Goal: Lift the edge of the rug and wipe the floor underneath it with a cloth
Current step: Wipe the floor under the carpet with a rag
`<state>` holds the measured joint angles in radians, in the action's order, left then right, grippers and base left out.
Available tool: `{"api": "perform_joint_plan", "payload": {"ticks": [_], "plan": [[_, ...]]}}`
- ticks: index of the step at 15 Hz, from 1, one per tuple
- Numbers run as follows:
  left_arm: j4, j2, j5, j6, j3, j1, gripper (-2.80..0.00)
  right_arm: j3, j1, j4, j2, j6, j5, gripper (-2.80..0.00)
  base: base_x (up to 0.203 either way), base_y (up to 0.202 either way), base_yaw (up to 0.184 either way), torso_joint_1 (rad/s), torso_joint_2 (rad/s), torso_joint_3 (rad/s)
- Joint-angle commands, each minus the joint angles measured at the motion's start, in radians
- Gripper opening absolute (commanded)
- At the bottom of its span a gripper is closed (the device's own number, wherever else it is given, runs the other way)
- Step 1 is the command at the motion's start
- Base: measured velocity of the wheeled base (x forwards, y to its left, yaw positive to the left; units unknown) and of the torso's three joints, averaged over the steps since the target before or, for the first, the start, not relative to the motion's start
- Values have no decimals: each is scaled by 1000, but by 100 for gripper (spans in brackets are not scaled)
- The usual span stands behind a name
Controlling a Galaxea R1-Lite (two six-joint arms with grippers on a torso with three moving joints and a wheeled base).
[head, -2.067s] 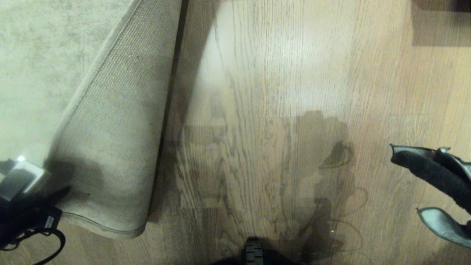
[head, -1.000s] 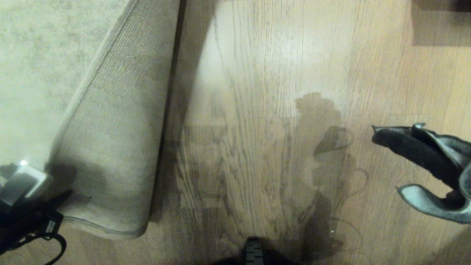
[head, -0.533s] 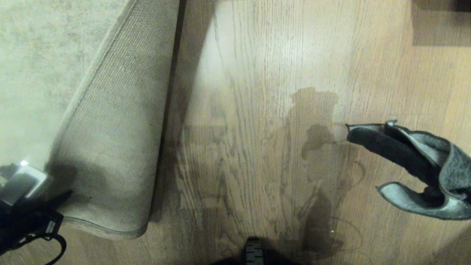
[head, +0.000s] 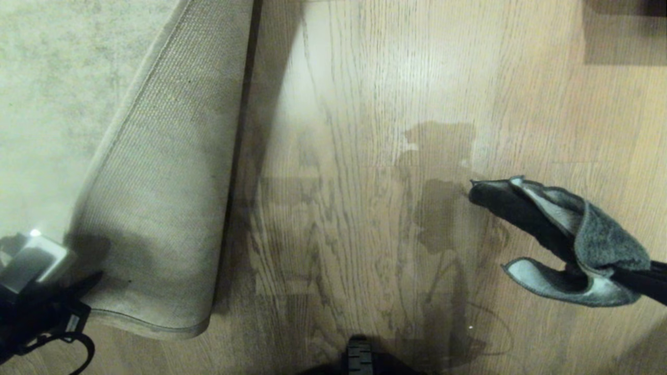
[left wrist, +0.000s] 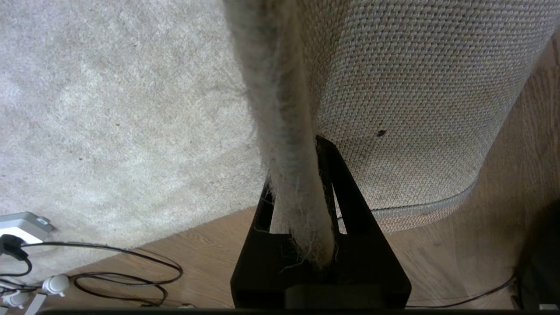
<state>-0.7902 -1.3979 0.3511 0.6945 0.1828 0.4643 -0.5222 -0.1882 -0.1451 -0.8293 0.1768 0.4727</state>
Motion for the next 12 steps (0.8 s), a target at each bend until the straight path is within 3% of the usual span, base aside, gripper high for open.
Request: {"api": "perform_joint_plan", "payload": {"ticks": [1,5,9,12], "plan": [[-4,-1,2,3,-2,1,-280,-28,-84,-2,-69,1,-20,-280,0,0,0,0,0,0],[-4,-1,2,3,-2,1,-280,-49,-253,-120,-207,2,-110,-280,0,0,0,0,0,0],[-4,-1,2,3,-2,-1,-280,-50,-473,-257,-354,1,-221,-280,0,0,0,0,0,0],[-4,0,0,3,-3,-6,-280,-69,-581,-372,-497,1,-263,-280,0,0,0,0,0,0]]}}
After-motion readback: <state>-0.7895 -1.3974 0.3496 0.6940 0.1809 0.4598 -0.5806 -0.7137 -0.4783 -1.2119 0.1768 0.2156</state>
